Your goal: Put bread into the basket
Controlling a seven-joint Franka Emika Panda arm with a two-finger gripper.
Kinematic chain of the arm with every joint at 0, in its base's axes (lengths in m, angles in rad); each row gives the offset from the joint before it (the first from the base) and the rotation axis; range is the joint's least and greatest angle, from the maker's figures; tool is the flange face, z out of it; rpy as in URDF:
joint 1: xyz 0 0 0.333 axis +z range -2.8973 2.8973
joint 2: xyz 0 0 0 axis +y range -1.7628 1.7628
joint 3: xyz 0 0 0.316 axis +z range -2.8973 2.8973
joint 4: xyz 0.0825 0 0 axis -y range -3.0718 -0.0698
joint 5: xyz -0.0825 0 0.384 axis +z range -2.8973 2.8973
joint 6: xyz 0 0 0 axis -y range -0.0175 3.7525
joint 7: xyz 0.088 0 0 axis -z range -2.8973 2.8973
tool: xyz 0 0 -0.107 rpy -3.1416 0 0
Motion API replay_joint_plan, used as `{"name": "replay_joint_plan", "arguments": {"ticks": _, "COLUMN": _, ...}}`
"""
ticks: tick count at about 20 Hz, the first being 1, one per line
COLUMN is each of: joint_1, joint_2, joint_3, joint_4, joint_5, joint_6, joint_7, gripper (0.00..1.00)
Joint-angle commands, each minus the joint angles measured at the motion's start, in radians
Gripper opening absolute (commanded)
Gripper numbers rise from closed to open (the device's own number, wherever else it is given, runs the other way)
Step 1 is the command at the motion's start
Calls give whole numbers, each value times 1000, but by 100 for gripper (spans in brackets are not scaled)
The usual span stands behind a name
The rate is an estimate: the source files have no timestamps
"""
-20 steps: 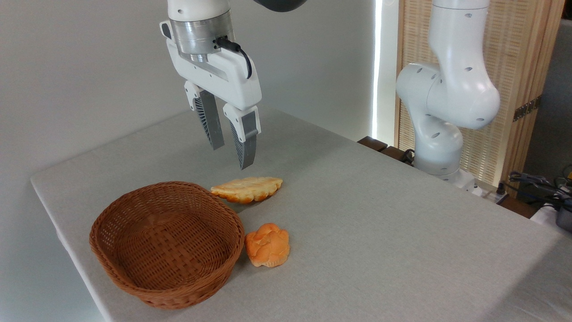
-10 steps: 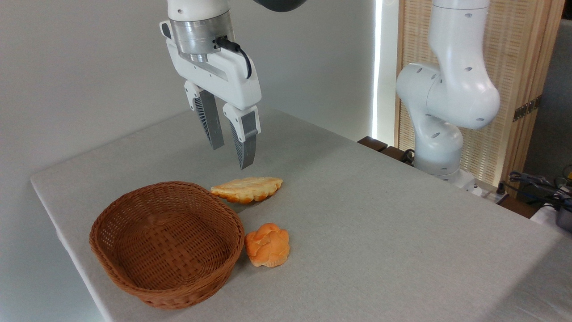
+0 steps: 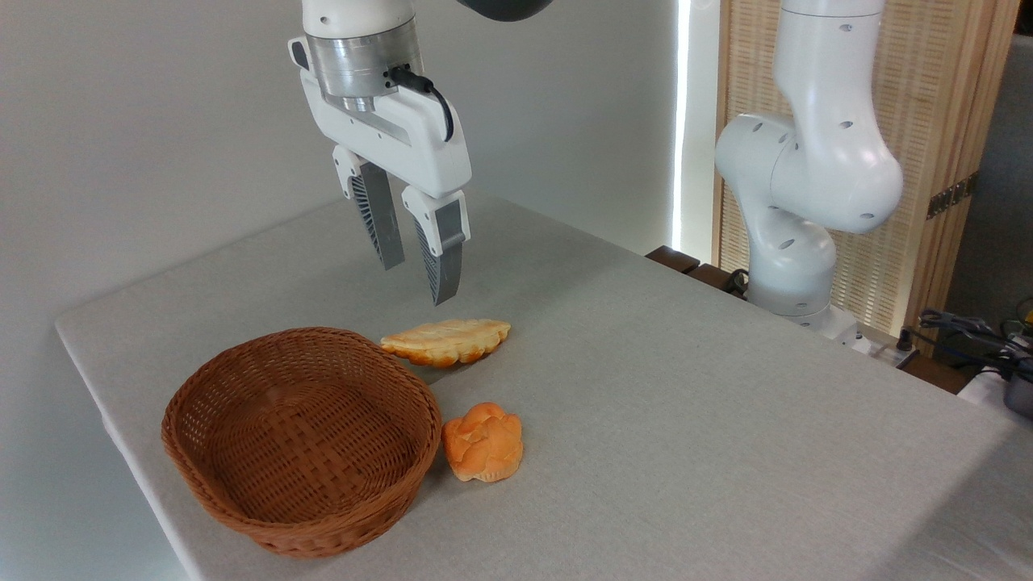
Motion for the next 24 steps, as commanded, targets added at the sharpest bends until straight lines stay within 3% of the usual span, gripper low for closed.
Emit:
{"name": "replay_joint_plan", "arguments": {"ticks": 1, "joint_1": -5, "joint_2": 0, "joint_3": 0, "joint_4": 12, "joint_5": 15, "joint_6": -23, "joint_7": -1, "gripper": 100}}
{"name": "replay_joint_plan", "arguments": {"ticks": 17, "joint_1": -22, "joint_2": 19, "joint_3": -3, "joint_4": -3, "joint_5": 16, "joint_6": -17, "joint_7": 38, "gripper": 100}}
{"name": "replay_joint_plan", "arguments": {"ticks": 19, "joint_1": -21, "joint_2": 10, "joint_3": -3, "joint_4": -29, "joint_5": 18, "joint_6": 0, "joint_7": 42, "gripper": 100}}
{"name": "replay_joint_plan", "arguments": {"ticks": 22, "joint_1": -11, "joint_2": -55, "joint_3": 12, "joint_4": -156, "joint_5": 22, "joint_6": 127, "joint_7": 119, "gripper": 100}}
{"name": "replay_joint_plan", "arguments": {"ticks": 24, "joint_1": 19, "joint_2": -104, "joint_3": 15, "joint_4": -245, "joint_5": 22, "joint_6": 194, "joint_7": 171, "gripper": 100}}
